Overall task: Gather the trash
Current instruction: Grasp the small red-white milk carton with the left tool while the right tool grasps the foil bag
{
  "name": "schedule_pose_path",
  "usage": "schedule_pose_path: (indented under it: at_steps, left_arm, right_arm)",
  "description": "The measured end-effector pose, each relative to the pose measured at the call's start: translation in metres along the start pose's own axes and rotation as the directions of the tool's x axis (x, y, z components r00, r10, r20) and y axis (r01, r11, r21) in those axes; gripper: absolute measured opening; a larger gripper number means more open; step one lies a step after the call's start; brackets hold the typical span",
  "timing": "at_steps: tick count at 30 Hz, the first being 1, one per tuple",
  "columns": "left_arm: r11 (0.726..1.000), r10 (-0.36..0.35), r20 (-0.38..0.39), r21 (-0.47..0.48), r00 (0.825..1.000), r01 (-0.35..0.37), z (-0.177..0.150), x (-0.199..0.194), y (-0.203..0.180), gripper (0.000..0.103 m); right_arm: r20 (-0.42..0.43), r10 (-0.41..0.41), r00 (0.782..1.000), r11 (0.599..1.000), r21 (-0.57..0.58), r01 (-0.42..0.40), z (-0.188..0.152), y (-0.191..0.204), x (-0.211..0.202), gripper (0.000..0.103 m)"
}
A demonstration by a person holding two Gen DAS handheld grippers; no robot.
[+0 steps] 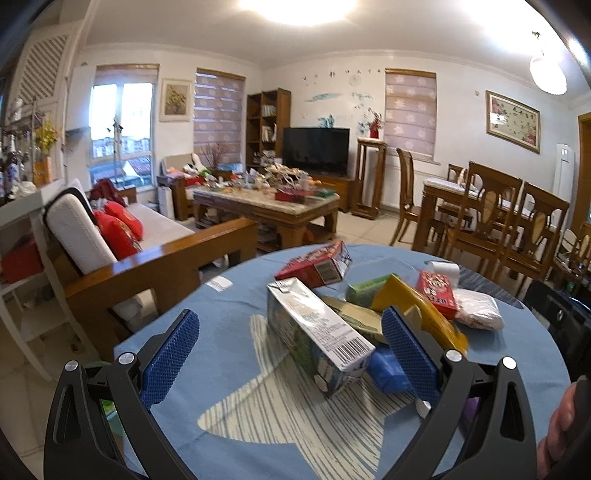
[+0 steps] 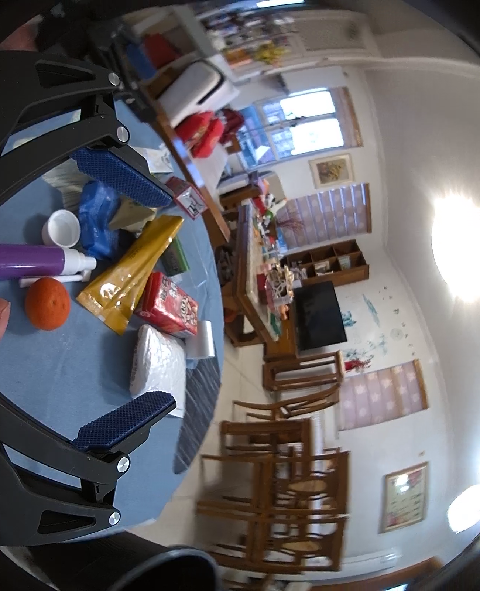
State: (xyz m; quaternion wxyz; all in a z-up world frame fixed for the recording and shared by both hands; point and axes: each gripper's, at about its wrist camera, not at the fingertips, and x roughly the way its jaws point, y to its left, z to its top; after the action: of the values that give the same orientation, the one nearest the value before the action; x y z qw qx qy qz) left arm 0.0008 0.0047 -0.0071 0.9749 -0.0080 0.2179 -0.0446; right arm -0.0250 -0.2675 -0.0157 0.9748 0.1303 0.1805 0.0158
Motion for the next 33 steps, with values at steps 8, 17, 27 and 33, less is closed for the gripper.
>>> schedule_pose_path:
  at_steps: [8,17,27,33]
  left_arm:
    - [0.983,-0.182,-0.033,0.022,0.983,0.183,0.029,0.021,0.007,0.098]
    - [0.940,-0.170,-0.356,0.222,0.919,0.260,0.072,0.136,-0.022,0.098]
    - [0.946,-0.245,-0.433,0.089,0.868,0.311,0.059,0.176,-0.004,0.096]
    - [0.944,-0.290,-0.415,0.028,0.863,0.330,0.058,0.183,0.002,0.082]
  right_arm:
    - [-0.232,0.164,0.959,0.983,0.123,-0.138,0.022,-0.044,0.030,0.098]
    - [-0.447,0.090,0.890,0.992,-0.043,-0.122,0.057,-0.071,0.096,0.098]
    - [-0.515,-0.001,0.857,0.924,-0.328,-0.196,0.026,-0.068,0.129,0.098]
    - [-0.499,-0.127,0.857,0.831,-0.526,-0.183,0.007,-0.046,0.149,0.092]
